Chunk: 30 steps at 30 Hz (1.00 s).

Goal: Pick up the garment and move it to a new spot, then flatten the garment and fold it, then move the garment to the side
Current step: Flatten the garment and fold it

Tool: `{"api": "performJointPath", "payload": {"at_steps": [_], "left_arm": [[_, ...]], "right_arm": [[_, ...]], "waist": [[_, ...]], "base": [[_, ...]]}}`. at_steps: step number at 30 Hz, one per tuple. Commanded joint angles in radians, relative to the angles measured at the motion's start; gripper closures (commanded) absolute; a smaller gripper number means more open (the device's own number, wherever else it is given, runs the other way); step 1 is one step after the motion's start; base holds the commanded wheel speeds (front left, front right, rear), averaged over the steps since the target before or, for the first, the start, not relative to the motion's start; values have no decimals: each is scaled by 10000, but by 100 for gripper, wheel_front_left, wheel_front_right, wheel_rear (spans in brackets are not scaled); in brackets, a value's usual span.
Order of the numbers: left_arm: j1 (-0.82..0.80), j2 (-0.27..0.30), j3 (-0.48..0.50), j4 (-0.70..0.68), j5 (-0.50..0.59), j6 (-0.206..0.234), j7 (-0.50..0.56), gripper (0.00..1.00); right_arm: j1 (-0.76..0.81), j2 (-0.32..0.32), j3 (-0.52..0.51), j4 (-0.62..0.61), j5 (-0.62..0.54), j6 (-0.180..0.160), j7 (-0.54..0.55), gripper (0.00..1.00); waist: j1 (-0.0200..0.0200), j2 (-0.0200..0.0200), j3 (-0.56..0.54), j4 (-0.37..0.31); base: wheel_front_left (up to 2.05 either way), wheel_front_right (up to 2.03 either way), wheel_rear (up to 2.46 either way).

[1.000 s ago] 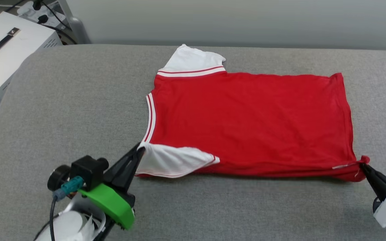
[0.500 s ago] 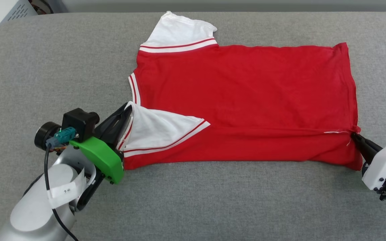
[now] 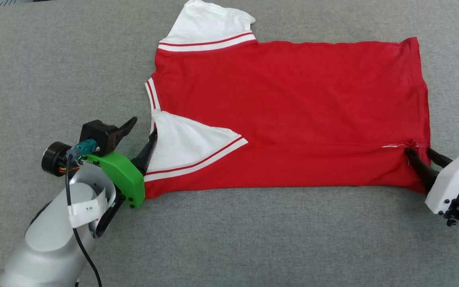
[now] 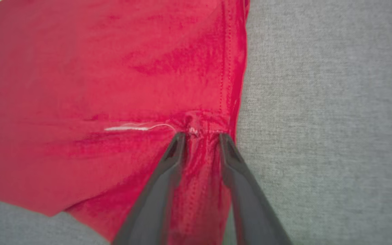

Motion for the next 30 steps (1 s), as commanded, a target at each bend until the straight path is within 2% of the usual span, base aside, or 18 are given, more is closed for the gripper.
{"api": "performJointPath", "payload": {"at_steps": [1, 8, 12, 16, 21, 27, 30], "left_arm": [[-217, -141, 7, 222, -5, -9, -205, 0], [317, -462, 267, 882, -186, 361, -816, 0], [876, -546, 734, 497, -535, 683, -989, 0], [1606, -410, 1013, -146, -761, 1076, -987, 0], [2569, -222, 1032, -1092, -1245, 1613, 49, 0], [3514, 87, 721, -2425, -1576, 2489, 1862, 0], [3676, 133, 671, -3018, -1620, 2961, 2406, 0]], "right_arm": [[-100, -54, 78, 130, -83, -9, -106, 0], [190, -45, 169, 30, -181, -9, -616, 0], [638, -155, 55, -254, -531, -9, -774, 0], [1210, 15, -354, -794, -714, -9, -713, 0], [1942, 398, -972, -1623, -1393, -9, -271, 0], [2614, 1373, -1715, -2671, -2293, -9, 882, 0], [2776, 1744, -1949, -3103, -2586, -9, 1152, 0]], "waist": [[-1, 113, -162, 45], [-1, 113, -901, -4], [-1, 113, -1309, 5], [-1, 113, -1599, 23], [-1, 113, -1744, -10], [-1, 113, -1599, -170], [-1, 113, -1426, -250]], "base": [[0, 0, 0], [0, 0, 0], [0, 0, 0], [0, 0, 0], [0, 0, 0], [0, 0, 0], [0, 0, 0]]}}
